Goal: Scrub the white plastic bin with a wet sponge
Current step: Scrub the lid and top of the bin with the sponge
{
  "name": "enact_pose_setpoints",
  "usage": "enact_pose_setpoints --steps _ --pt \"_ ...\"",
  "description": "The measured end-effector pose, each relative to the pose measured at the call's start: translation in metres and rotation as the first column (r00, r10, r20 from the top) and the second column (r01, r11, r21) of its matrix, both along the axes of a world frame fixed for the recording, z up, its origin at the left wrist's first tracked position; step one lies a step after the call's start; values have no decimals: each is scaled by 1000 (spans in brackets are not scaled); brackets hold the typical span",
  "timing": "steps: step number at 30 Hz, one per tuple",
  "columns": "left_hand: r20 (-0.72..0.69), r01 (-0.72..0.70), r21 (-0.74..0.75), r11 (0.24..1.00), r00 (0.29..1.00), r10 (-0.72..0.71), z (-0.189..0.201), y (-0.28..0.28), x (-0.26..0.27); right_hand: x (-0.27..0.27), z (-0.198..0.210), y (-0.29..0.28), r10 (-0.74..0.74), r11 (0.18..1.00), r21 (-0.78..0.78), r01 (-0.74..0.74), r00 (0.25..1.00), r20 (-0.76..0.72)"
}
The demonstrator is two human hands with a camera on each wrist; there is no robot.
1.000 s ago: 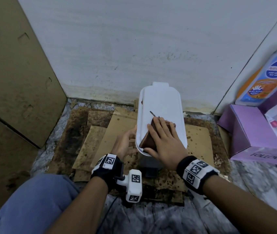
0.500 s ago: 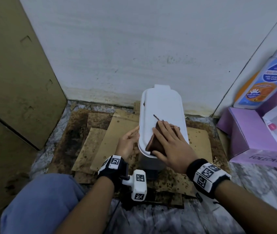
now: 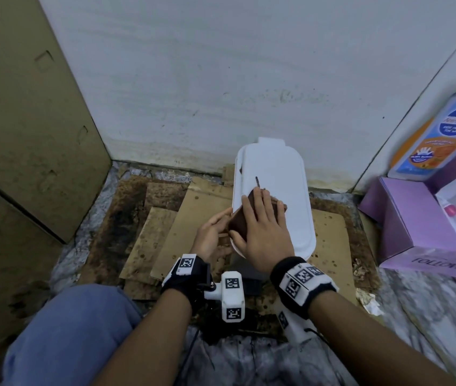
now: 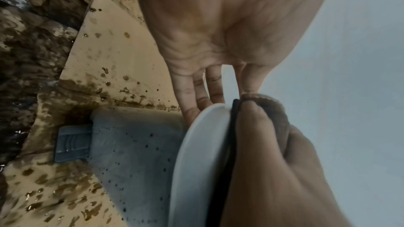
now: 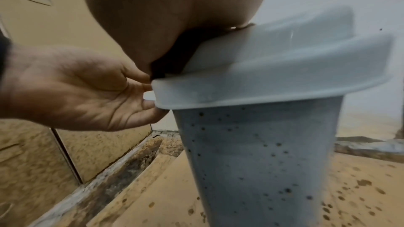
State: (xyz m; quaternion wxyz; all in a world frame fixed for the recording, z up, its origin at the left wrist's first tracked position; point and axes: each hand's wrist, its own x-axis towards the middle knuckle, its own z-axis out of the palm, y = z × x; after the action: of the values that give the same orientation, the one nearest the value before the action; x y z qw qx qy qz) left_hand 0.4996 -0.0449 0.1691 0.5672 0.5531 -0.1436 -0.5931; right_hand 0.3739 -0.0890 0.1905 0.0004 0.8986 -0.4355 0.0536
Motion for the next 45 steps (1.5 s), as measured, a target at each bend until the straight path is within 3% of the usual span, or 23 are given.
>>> enact_pose_setpoints --steps 4,9,19,26,30,37,41,45 --pt "10 -4 0 1000 1000 4 -1 -2 -1 -42 1 4 142 990 7 -142 989 -35" --pt "-10 2 16 1000 1000 -2 -4 -5 -3 -65 6 -6 199 980 3 -199 974 -106" --pt "-44 -9 -3 1000 999 8 -5 -4 -1 -5 1 6 -35 999 6 35 999 1" --pt "54 77 42 996 995 -79 4 -22 9 -5 8 -2 -15 998 69 15 1000 -2" --pt "56 49 49 998 997 -52 11 -38 17 -6 11 2 -2 995 99 -1 999 33" --pt "89 104 84 991 990 -112 5 -41 13 -3 7 3 -33 998 47 34 999 -3" --pt "47 134 70 989 989 -137 5 -33 7 -1 14 2 -121 991 55 120 992 25" --pt "-22 73 55 996 997 -72 2 -23 -3 -1 28 -10 -128 980 152 131 991 -29"
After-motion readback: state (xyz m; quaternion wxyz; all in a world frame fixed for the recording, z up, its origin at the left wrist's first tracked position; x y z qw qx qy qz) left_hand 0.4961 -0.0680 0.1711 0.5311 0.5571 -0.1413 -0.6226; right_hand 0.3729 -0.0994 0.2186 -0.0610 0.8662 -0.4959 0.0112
